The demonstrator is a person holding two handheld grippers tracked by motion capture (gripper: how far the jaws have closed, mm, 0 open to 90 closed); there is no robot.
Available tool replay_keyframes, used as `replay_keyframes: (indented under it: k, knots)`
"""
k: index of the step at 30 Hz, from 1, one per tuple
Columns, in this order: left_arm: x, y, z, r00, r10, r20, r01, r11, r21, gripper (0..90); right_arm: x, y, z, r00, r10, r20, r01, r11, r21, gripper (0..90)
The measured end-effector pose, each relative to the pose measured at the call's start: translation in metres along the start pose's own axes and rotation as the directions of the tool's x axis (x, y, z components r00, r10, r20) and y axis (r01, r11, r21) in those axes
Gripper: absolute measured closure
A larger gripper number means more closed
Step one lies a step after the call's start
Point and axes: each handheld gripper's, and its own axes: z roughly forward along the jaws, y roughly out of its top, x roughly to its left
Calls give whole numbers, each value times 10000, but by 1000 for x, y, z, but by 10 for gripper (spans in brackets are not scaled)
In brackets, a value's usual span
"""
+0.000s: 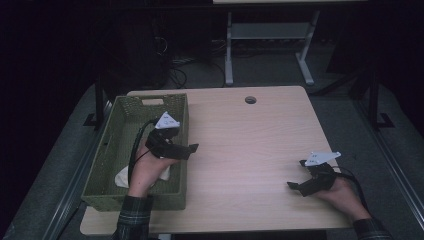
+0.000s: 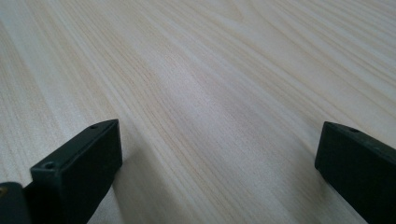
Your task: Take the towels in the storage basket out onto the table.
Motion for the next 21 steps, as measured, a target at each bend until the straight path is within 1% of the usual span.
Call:
replay_keyframes:
  k: [1, 2, 3, 6, 10, 14, 16, 17, 19, 21]
  knots:
    - [1, -1, 0, 10000, -50, -46, 51, 10000, 15, 141, 0, 0, 0, 10000, -6, -2, 6, 10000, -1, 4]
    - [5, -4, -2, 9998, -106, -183, 108, 9999, 82, 141, 0, 0, 0, 10000, -4, -2, 4, 10000, 0, 4]
    - [5, -4, -2, 9998, -106, -183, 108, 9999, 82, 141, 0, 0, 0, 10000, -4, -2, 4, 10000, 0, 4]
    - [12, -9, -3, 9991, -253, -340, 257, 9996, 95, 141, 0, 0, 0, 10000, -6, 0, 6, 10000, 2, 4]
    - [21, -16, -7, 9969, -372, -694, 389, 9990, 240, 141, 0, 0, 0, 10000, 0, -3, 0, 10000, 5, 4]
    - [29, -22, -12, 9940, -461, -988, 494, 9983, 316, 141, 0, 0, 0, 10000, -4, -2, 4, 10000, 5, 4]
    - [33, -25, -14, 9918, -569, -1143, 613, 9975, 353, 141, 0, 0, 0, 10000, -11, -2, 11, 10000, 1, 4]
    - [38, -29, -15, 9891, -602, -1346, 675, 9965, 499, 141, 0, 0, 0, 10000, -7, -1, 7, 10000, 5, 3]
    - [41, -31, -16, 9880, -636, -1409, 713, 9962, 507, 141, 0, 0, 0, 10000, -7, -1, 7, 10000, 3, 4]
    - [46, -35, -17, 9866, -796, -1425, 873, 9950, 483, 141, 0, 0, 0, 10000, -6, -2, 6, 10000, 4, 4]
